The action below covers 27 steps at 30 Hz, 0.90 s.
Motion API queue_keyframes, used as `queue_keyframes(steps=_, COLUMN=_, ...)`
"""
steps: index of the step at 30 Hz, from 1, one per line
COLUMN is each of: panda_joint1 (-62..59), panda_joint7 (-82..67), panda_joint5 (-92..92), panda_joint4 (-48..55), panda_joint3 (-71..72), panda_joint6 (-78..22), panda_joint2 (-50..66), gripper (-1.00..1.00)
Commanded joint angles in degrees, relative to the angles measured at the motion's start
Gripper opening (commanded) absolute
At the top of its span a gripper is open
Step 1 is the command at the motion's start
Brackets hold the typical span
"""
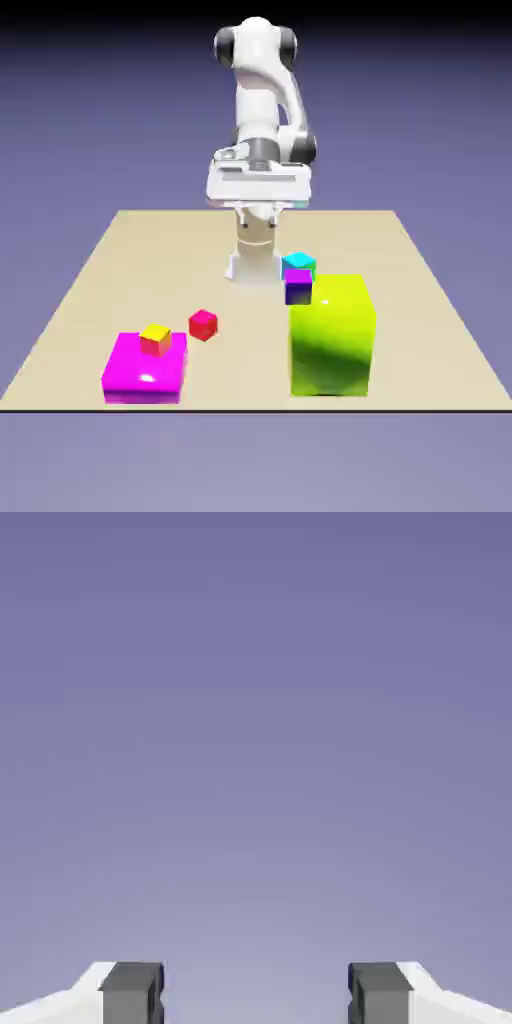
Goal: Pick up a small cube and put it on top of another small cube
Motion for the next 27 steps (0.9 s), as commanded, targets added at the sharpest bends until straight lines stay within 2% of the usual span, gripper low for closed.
queue_keyframes(steps=1, panda_joint1=0.2, panda_joint7=-2.5, panda_joint5=0.1, panda_joint4=0.1, panda_joint3=-0.6, panda_joint6=-0.5, panda_joint2=0.5, gripper=0.00)
queue_keyframes(steps=27, panda_joint1=4.7, panda_joint7=-67.3, panda_joint5=2.3, panda_joint4=1.5, panda_joint3=-15.1, panda_joint6=-13.0, panda_joint2=13.4, gripper=0.00)
